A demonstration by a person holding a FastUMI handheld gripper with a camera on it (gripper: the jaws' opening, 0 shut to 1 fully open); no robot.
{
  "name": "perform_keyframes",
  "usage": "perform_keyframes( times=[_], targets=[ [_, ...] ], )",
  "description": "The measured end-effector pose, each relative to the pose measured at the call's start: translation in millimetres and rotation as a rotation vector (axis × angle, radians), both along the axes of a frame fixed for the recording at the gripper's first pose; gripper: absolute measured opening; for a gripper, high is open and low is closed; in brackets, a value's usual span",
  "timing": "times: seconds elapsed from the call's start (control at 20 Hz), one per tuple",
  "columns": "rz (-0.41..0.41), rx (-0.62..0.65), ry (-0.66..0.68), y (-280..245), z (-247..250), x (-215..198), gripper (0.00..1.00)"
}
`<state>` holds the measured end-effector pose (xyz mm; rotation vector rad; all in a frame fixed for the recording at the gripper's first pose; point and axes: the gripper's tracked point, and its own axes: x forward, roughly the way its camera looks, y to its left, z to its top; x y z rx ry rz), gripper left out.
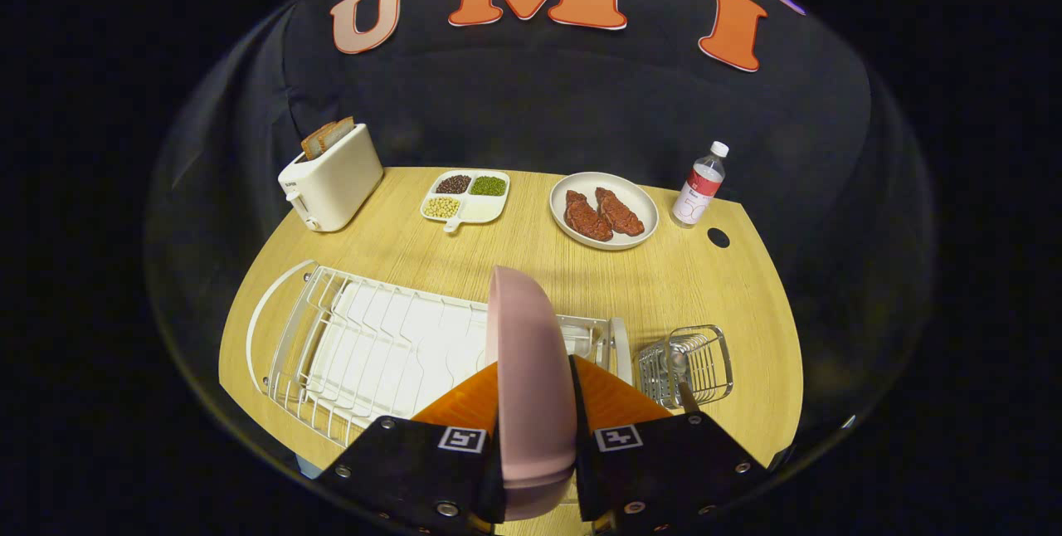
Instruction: Take the plate from the dish rack, then take the spoon from the basket and place it into the plate.
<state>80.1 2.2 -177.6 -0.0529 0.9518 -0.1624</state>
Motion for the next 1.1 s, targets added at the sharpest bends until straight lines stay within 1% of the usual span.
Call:
perform_keyframes(
  times=[0.1,0.2,0.25,0.35,0.4,0.55,0.7,0.8,0.95,1.1],
  targets=[
    [-0.020,-0.019,-0.039,-9.0,8.5,5.9,0.33],
    [-0.025,0.044,-0.040,-1.5,15.6,0.4,0.29],
    [-0.014,0.057,-0.045,0.7,17.8,-2.1,0.28],
    [0.017,0.041,-0.072,-2.7,29.3,-10.6,0.28],
    [0.039,0.051,-0.086,3.0,34.2,-18.8,0.28],
    [0.090,0.134,-0.106,21.9,41.9,-54.0,0.28],
    [0.130,0.196,-0.095,33.1,36.3,-93.4,0.28],
    [0.139,0.239,-0.083,38.0,28.1,-119.3,0.28],
    [0.120,0.283,-0.079,35.4,13.1,-148.6,0.28],
    [0.122,0.375,-0.073,38.0,0.3,-174.4,0.28]
  ],
)
